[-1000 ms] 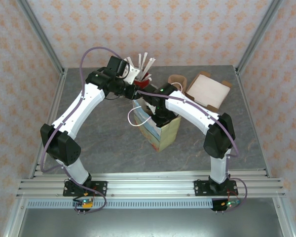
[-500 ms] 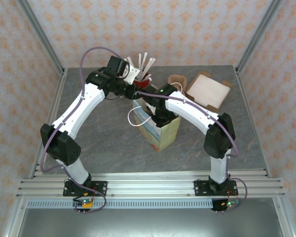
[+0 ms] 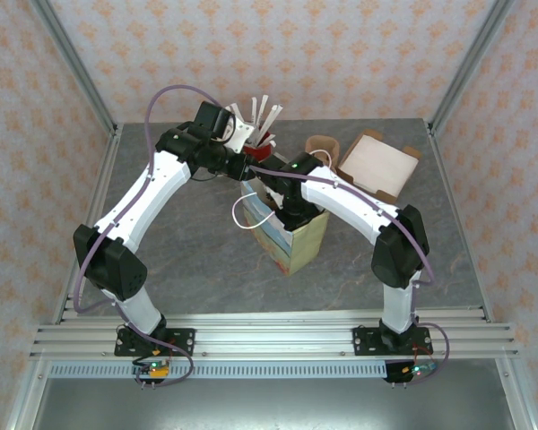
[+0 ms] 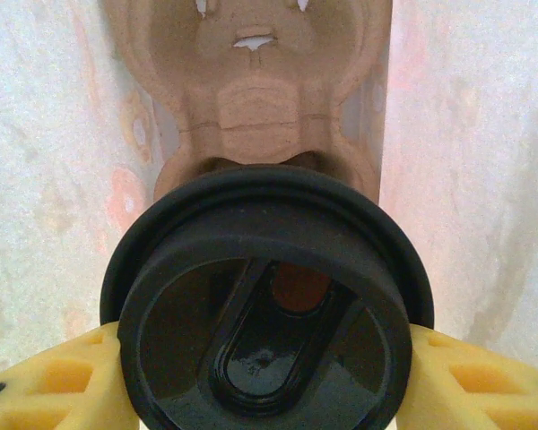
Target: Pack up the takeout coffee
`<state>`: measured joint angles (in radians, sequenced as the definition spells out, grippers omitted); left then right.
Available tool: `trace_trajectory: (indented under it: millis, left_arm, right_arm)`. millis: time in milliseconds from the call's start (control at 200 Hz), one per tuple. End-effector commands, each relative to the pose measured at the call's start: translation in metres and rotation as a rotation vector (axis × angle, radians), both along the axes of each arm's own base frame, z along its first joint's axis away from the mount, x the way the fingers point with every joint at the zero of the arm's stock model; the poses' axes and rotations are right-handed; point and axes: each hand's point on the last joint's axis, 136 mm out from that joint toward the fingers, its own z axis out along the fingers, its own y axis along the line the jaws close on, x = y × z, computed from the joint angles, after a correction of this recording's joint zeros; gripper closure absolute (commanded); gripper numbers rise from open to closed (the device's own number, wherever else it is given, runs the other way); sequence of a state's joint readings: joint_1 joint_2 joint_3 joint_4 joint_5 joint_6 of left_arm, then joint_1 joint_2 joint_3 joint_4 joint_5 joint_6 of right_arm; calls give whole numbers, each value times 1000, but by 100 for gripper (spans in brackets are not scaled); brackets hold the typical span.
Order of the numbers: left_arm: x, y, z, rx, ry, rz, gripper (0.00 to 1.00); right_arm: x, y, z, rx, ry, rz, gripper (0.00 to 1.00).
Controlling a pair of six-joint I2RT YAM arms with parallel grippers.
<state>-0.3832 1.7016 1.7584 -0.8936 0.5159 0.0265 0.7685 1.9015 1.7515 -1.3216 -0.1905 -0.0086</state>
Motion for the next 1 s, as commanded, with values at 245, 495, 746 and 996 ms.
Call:
trace_trajectory:
  millis: [245, 495, 746, 996]
  left_arm:
    - [-1, 10, 13, 1, -35, 29, 74]
    - [-1, 10, 13, -1, -35, 29, 74]
    - [0, 10, 14, -3, -35, 29, 74]
    - [-1, 9, 11, -3, -30, 26, 75]
  right_arm:
    - [-10, -32, -41, -177, 89, 12, 58]
    - [-11, -35, -45, -195, 95, 15, 58]
    - [-11, -24, -33, -131, 94, 17, 58]
    - [-17, -29, -53, -165, 134, 17, 58]
